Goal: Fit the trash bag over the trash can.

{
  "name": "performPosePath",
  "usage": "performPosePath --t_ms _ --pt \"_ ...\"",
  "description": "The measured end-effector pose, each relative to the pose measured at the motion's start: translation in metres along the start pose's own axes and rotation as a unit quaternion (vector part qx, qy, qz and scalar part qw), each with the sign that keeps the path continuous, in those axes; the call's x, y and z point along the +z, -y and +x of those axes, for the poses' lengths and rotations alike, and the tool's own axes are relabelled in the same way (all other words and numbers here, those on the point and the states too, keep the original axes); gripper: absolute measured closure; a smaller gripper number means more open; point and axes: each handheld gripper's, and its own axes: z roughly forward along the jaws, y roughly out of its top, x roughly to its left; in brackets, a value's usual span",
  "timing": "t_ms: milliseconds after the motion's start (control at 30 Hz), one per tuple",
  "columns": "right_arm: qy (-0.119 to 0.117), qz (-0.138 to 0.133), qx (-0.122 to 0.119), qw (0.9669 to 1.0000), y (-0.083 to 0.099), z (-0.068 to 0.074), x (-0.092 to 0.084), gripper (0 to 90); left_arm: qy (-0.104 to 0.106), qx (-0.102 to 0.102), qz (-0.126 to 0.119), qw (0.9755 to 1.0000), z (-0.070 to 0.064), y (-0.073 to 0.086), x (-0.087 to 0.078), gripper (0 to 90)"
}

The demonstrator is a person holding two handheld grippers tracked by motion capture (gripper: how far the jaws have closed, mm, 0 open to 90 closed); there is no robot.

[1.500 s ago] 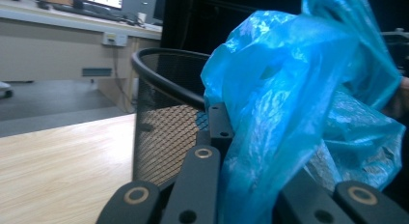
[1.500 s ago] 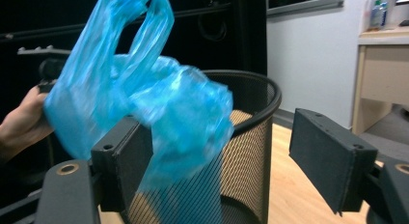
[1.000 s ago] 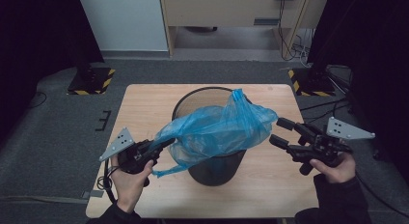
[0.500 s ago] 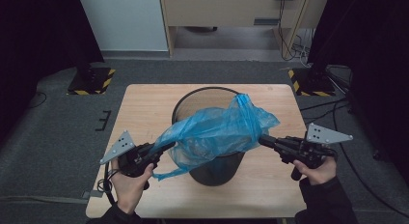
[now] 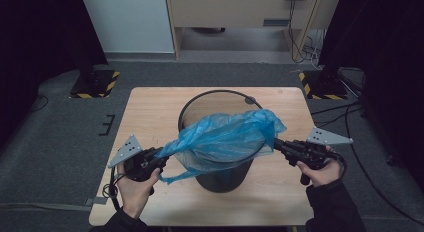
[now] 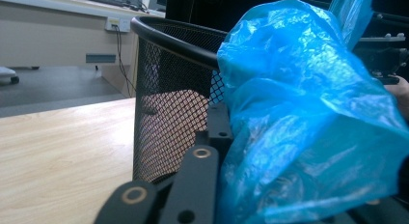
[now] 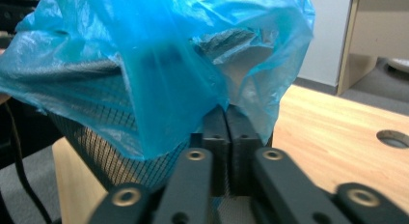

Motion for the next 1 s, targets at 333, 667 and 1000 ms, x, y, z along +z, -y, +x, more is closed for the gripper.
performPosePath --t_ms 333,667,1000 --pt "0.005 -0.071 0.004 0.9974 -0.019 -0.014 -0.037 54.6 -0.008 0.027 -0.011 0.9995 -0.003 -0.004 -0.002 52.4" --pt "0.015 -0.131 -0.030 0.9908 -0.046 -0.009 -0.042 40.9 0.012 0.052 -0.013 0.9985 -0.003 -0.010 -0.008 35.8" --pt "-0.029 -0.098 -0.051 0.9934 -0.043 -0.023 -0.008 42.3 0.034 0.057 -0.033 0.9973 -0.006 -0.021 -0.013 30.9"
